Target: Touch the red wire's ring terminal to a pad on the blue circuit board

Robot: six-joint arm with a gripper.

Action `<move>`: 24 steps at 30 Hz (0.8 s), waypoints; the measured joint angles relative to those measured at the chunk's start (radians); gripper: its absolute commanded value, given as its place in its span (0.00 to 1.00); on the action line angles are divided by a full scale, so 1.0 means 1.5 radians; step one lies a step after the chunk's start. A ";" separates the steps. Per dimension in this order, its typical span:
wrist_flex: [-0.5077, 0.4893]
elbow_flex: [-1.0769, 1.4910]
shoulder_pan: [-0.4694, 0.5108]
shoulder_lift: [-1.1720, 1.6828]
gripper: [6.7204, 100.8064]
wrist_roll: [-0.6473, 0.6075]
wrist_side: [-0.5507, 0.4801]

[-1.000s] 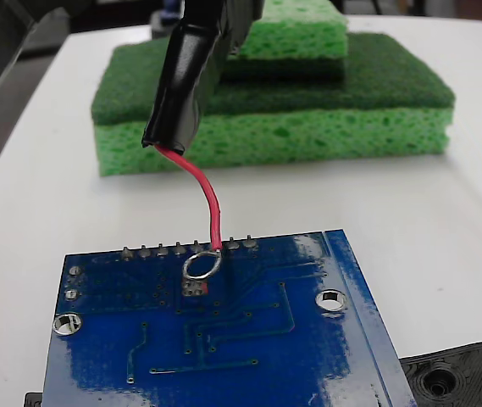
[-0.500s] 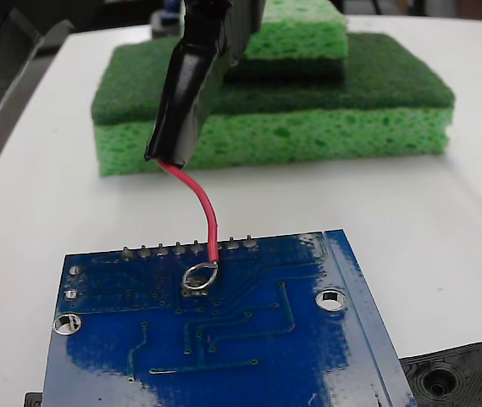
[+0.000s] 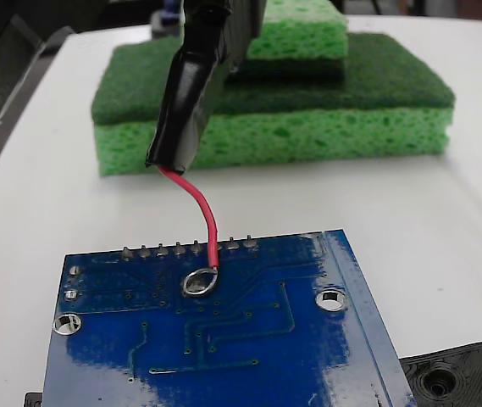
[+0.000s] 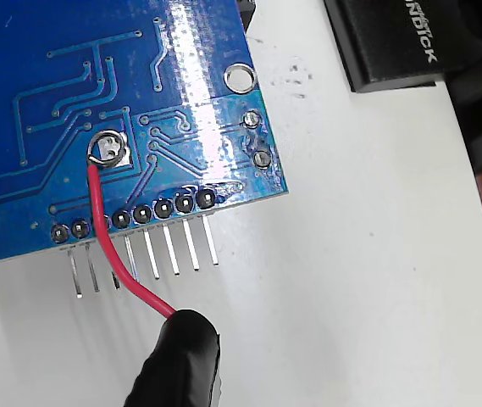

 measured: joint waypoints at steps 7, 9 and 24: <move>-0.002 0.003 0.000 0.000 0.99 0.002 0.001; -0.002 0.003 0.000 0.000 0.99 0.002 0.002; 0.044 -0.035 -0.003 0.044 0.99 -0.011 0.000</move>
